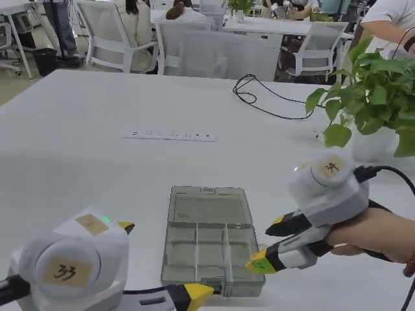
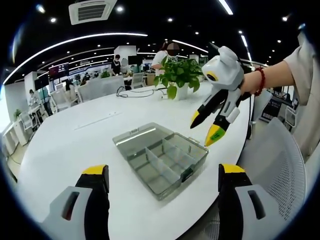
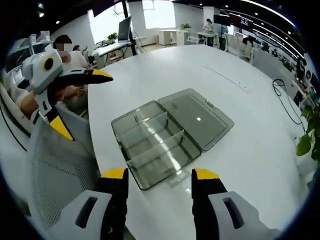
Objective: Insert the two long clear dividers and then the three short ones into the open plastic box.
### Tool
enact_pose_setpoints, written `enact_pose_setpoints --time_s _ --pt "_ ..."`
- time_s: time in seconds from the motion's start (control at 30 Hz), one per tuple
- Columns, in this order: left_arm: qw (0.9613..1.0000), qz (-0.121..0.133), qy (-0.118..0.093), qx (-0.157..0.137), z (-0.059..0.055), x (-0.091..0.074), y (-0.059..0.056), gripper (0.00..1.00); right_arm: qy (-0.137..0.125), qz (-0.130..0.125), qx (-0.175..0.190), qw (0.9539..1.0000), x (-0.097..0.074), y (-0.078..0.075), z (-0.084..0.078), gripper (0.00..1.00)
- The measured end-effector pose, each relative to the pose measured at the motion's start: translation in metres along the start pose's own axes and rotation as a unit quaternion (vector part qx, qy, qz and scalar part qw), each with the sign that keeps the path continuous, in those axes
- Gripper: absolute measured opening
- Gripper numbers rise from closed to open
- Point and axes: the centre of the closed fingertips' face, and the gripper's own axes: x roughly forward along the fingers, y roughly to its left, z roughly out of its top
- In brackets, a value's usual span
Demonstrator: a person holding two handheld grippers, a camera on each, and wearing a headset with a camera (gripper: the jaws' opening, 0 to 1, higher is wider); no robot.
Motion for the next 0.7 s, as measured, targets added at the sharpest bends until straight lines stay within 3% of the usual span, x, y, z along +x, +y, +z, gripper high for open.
enact_pose_setpoints --time_s 0.2,0.37,0.7 --pt "1.0 0.002 0.001 0.001 0.0 0.001 0.001 0.92 0.017 -0.001 -0.026 0.9995 -0.003 -0.011 -0.019 0.52" --pt "1.0 0.006 0.001 0.001 0.001 0.001 0.002 0.92 0.028 0.0 -0.027 0.9992 -0.004 -0.017 -0.033 0.52" --pt "0.9999 0.015 0.004 0.0 -0.002 -0.001 0.005 0.9 0.029 0.016 -0.05 0.9982 -0.001 -0.026 -0.052 0.52"
